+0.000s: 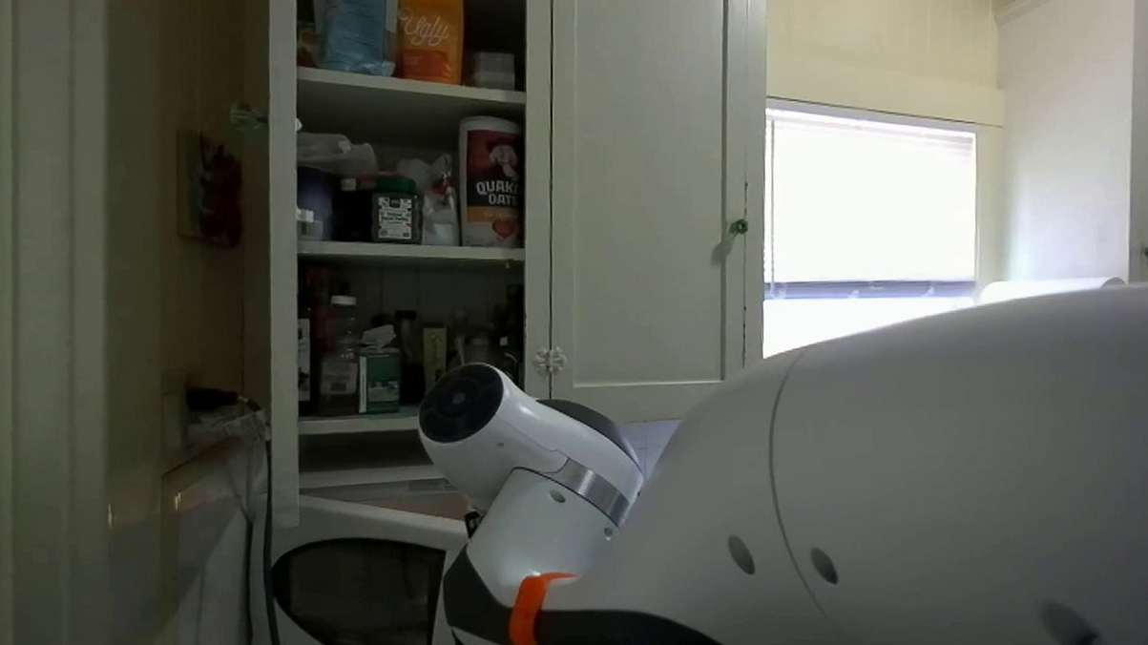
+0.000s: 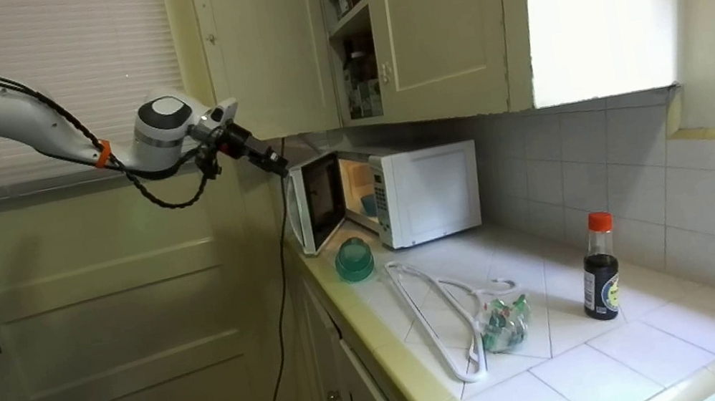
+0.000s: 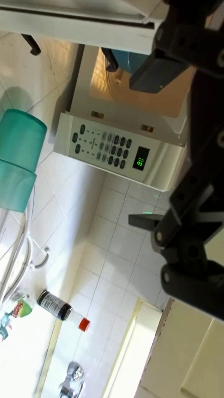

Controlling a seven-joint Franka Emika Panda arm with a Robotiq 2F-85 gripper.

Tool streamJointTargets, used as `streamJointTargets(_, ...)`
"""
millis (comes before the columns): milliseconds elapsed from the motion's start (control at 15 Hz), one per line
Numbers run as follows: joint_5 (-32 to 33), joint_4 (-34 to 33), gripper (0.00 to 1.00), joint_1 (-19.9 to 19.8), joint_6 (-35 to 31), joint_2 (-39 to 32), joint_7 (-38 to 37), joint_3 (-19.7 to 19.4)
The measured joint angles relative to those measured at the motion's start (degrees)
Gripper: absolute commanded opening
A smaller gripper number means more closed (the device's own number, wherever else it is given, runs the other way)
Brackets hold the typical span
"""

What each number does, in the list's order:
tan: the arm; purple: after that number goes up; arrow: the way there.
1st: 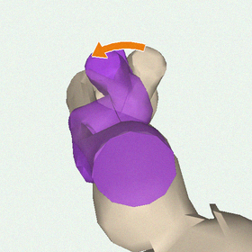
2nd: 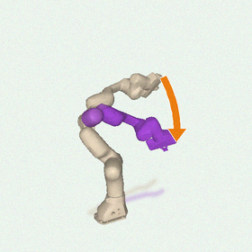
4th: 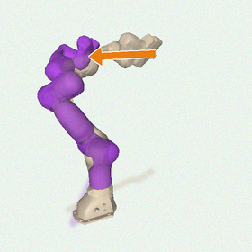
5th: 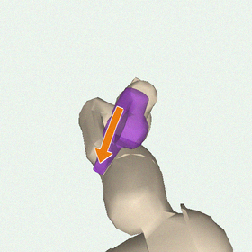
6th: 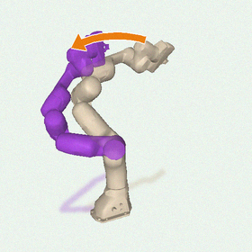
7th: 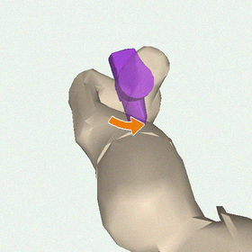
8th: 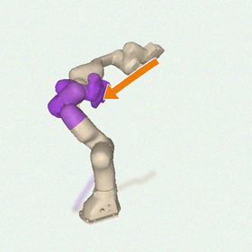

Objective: Close the microwave

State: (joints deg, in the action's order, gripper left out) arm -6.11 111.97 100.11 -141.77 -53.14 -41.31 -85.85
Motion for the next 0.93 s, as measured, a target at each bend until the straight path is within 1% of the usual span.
streamJointTargets(200, 1.31, 2.71, 1.0, 7.35, 5.92, -0.49, -5.46, -4.77)
streamJointTargets(267, 1.63, 3.69, 1.0, 9.96, 6.37, -0.5, -5.89, -6.04)
streamJointTargets(333, 1.89, 4.55, 1.0, 12.18, 6.27, -0.46, -5.89, -6.94)
streamJointTargets(400, 2.24, 5.36, 1.0, 13.88, 4.63, -0.34, -5.33, -7.38)
streamJointTargets(467, 2.65, 6.24, 1.0, 14.85, 1.41, -0.21, -4.3, -7.4)
streamJointTargets(533, 2.89, 7.08, 1.0, 15.18, -2.33, -0.2, -3.12, -7.26)
streamJointTargets(600, 2.9, 7.89, 1.0, 14.91, -6.59, -0.06, -1.71, -6.88)
streamJointTargets(667, 2.9, 8.53, 1.0, 14.41, -9.51, 0.24, -0.78, -6.48)
streamJointTargets(800, 2.9, 8.91, 1.0, 13.46, -11.45, 0.85, 0.19, -6.05)
streamJointTargets(933, 2.87, 7.88, 1.0, 12.38, -11.64, 0.94, 0.62, -5.17)
